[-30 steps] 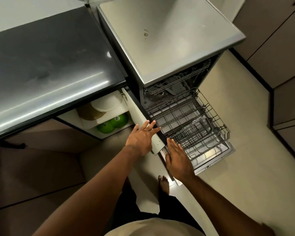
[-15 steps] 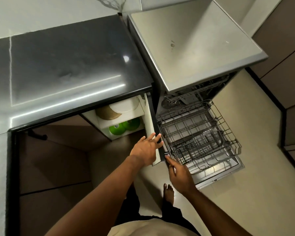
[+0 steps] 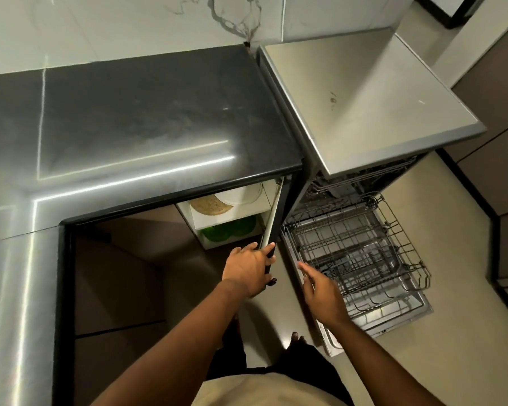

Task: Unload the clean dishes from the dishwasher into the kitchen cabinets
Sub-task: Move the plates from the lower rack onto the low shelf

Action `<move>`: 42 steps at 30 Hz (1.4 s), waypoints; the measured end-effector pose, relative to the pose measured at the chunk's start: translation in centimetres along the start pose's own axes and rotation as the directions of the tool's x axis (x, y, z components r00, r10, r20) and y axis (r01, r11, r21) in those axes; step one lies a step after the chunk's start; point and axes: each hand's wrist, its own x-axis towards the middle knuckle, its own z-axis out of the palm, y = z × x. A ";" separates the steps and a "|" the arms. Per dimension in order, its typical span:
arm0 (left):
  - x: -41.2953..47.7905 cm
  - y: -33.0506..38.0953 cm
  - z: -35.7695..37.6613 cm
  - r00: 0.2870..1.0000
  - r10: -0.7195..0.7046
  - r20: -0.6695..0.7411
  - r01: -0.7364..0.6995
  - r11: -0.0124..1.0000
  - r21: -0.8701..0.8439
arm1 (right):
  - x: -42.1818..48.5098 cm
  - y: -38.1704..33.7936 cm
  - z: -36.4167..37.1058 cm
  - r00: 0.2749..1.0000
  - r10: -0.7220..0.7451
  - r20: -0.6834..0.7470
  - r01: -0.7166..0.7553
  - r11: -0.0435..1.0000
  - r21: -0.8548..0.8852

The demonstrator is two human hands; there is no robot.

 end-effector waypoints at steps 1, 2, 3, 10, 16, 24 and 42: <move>-0.3 -0.6 0.0 1.000 -0.006 -0.021 0.006 1.000 -0.013 | 0.3 -0.8 0.1 1.000 -0.007 -0.010 0.007 1.000 -0.005; -0.7 -1.2 -0.1 0.999 -0.012 -0.044 0.011 1.000 -0.023 | 0.6 -1.4 0.1 1.000 -0.021 -0.016 0.021 1.000 -0.019; -1.0 -1.8 0.0 0.998 -0.020 -0.068 0.017 0.999 -0.036 | 1.0 -2.0 0.3 0.999 -0.042 -0.016 0.041 0.998 -0.039; -2.3 -6.5 0.6 0.983 -0.093 -0.160 0.081 0.994 -0.078 | 4.8 -5.4 1.4 0.983 -0.181 0.008 0.181 0.976 -0.124; -2.7 -8.7 -0.6 0.839 -0.443 -0.315 0.406 0.896 -0.177 | 9.7 -8.9 2.2 0.952 -0.305 0.002 0.296 0.920 -0.257; -1.2 -12.3 -2.6 0.787 -0.529 -0.319 0.520 0.846 -0.121 | 16.2 -12.2 2.1 0.894 -0.420 0.157 0.431 0.708 -0.560; 2.8 -17.3 -6.2 0.757 -0.574 -0.312 0.592 0.804 -0.044 | 24.7 -16.8 2.9 0.755 -0.552 0.355 0.629 0.453 -0.632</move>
